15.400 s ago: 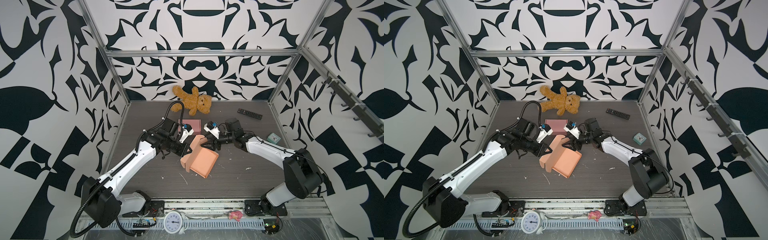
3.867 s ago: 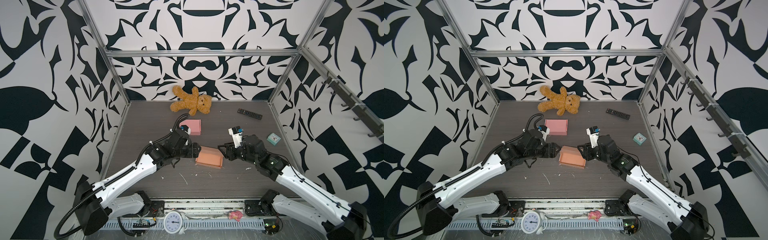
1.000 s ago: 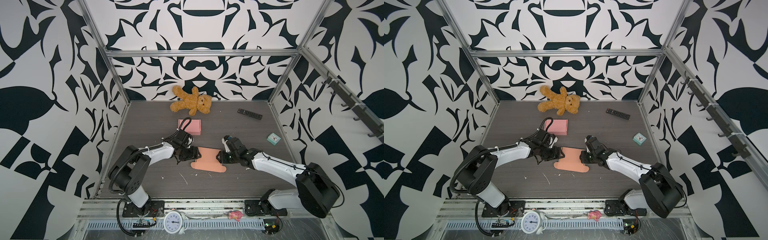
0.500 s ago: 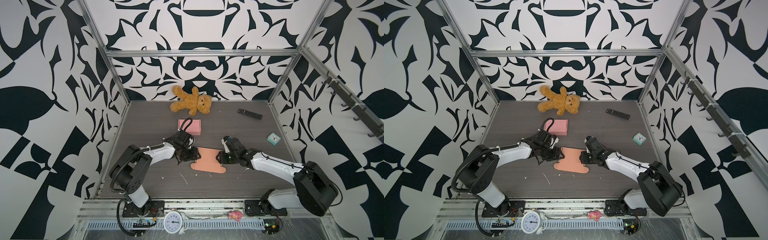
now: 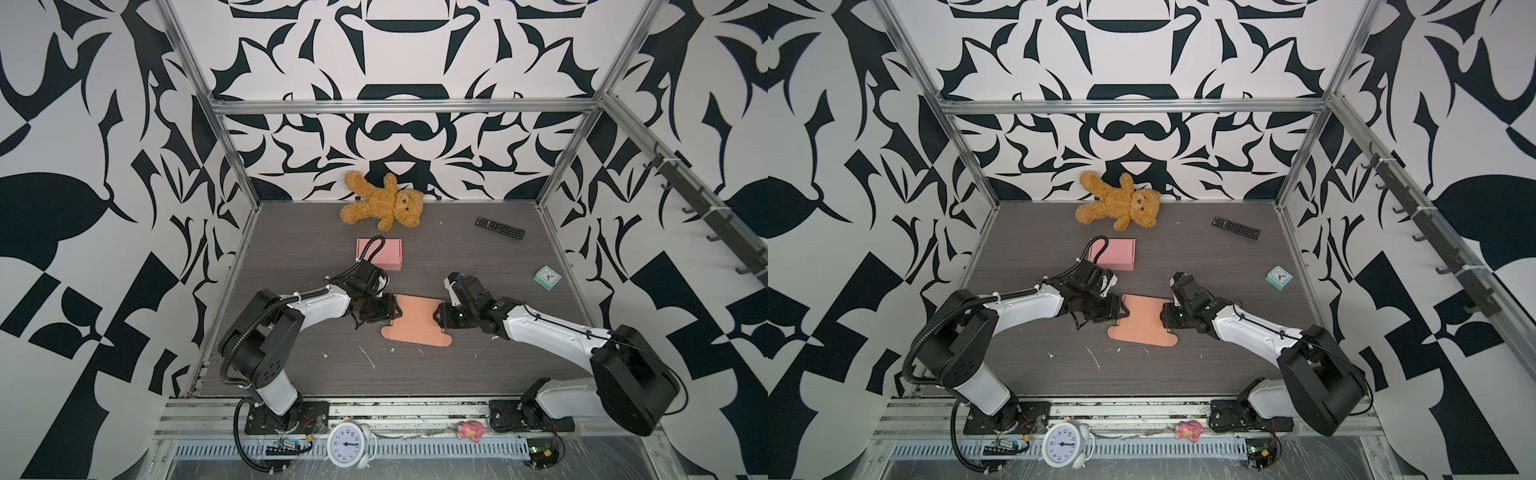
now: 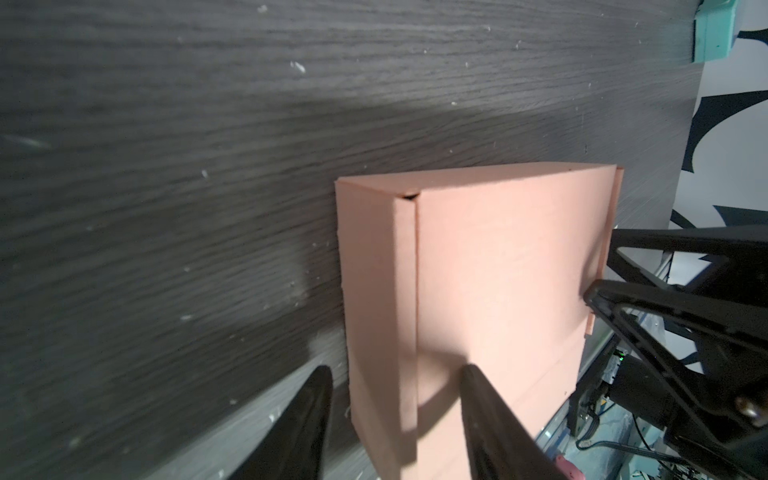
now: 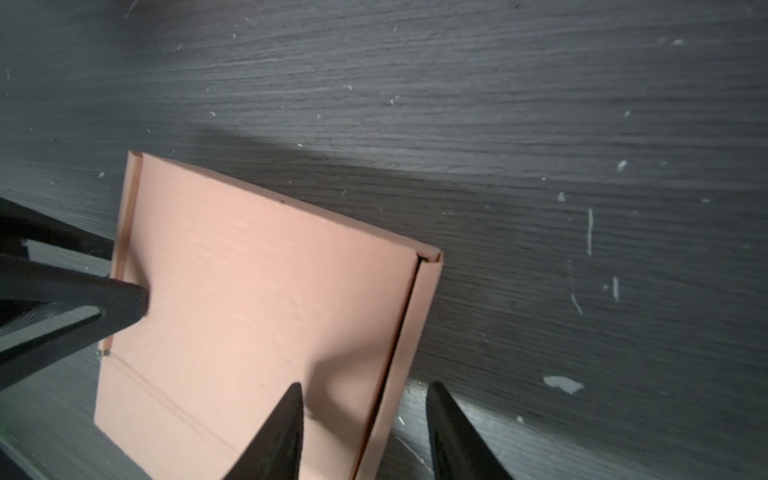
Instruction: Fold the paper box
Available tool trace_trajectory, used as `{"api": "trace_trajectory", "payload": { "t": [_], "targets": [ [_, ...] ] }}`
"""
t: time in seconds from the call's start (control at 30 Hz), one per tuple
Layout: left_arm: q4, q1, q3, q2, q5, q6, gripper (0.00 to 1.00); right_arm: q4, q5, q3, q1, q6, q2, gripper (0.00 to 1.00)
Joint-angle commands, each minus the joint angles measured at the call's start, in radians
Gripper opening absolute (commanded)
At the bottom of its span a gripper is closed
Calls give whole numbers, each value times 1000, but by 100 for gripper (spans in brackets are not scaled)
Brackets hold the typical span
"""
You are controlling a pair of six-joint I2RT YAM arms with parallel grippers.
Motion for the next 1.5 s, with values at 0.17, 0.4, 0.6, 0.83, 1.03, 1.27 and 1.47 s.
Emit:
{"api": "trace_trajectory", "payload": {
  "t": [0.17,0.4,0.6,0.83,1.03,1.27,1.47],
  "targets": [
    [-77,-4,11,-92,-11,5,63,-71,27,35,-2,-3,-88,55],
    [-134,-25,-15,-173,-34,12,64,-138,28,32,22,17,-145,56],
    [-158,-74,-44,-224,-47,-1,64,-196,41,-5,63,59,-235,57],
    [-156,-145,-63,-254,-66,-24,66,-209,55,-48,121,116,-302,57],
    [-147,-156,-79,-242,-81,-33,68,-157,52,-55,176,164,-272,59],
    [-130,-156,-78,-235,-90,-12,71,-111,67,-72,217,198,-235,64],
    [-118,-156,-81,-218,-87,-9,71,-93,77,-87,225,206,-224,65]
  ]
}}
